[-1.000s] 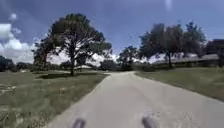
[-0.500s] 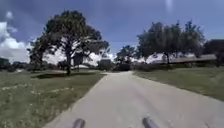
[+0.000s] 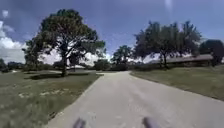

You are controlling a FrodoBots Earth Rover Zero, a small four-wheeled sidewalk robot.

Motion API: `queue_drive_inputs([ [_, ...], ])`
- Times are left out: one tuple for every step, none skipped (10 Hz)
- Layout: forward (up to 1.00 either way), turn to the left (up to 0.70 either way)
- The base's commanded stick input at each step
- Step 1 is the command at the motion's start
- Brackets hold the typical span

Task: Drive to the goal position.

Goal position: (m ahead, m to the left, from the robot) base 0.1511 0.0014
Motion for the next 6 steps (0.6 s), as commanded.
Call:
queue_drive_inputs([
  [0.7,0.0],
  [0.7,0.0],
  [0.7,0.0],
  [0.7,0.0],
  [0.7,0.0],
  [0.7,0.0],
])
